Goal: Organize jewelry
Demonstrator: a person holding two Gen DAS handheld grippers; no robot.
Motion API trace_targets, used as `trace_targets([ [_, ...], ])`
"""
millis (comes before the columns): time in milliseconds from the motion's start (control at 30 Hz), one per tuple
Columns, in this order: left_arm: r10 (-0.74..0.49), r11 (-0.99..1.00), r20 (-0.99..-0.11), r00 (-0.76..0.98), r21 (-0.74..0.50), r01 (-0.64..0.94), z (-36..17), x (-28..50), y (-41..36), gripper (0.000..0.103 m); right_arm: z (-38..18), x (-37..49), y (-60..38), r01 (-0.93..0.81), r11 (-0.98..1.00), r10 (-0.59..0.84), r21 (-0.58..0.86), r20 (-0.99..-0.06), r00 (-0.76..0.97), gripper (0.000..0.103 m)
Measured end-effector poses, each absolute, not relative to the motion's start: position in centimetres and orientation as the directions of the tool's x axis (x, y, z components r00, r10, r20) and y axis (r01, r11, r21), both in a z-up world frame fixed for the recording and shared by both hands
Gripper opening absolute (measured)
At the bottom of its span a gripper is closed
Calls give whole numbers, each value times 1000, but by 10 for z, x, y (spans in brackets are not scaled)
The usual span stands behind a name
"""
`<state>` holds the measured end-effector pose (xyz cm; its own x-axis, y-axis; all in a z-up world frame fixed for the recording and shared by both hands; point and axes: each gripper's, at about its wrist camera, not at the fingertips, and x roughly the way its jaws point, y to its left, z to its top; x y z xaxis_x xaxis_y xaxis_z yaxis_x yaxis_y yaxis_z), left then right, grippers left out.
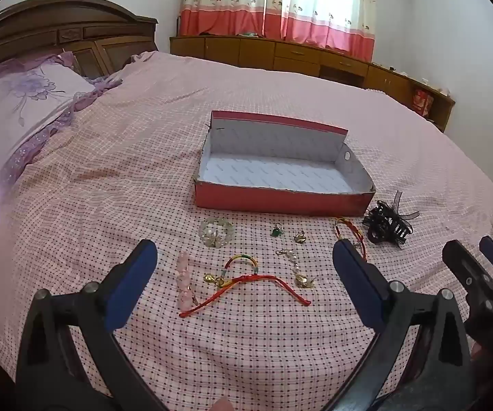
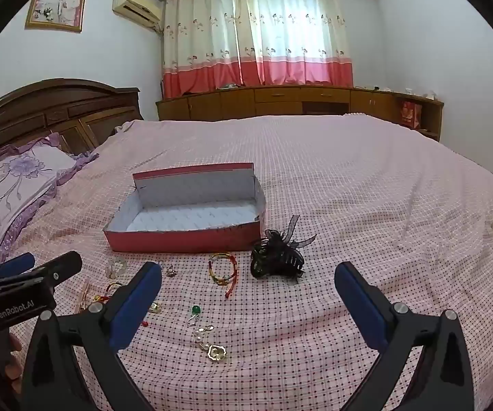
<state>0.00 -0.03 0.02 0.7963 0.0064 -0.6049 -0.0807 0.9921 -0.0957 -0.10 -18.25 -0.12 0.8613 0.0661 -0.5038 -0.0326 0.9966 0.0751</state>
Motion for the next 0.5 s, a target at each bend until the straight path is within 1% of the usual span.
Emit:
trace_targets([
  [500,6,993,-604,797,-90,-76,3,-1,0,96,4,0,-180,-35,997,67,74,-491,869,103],
])
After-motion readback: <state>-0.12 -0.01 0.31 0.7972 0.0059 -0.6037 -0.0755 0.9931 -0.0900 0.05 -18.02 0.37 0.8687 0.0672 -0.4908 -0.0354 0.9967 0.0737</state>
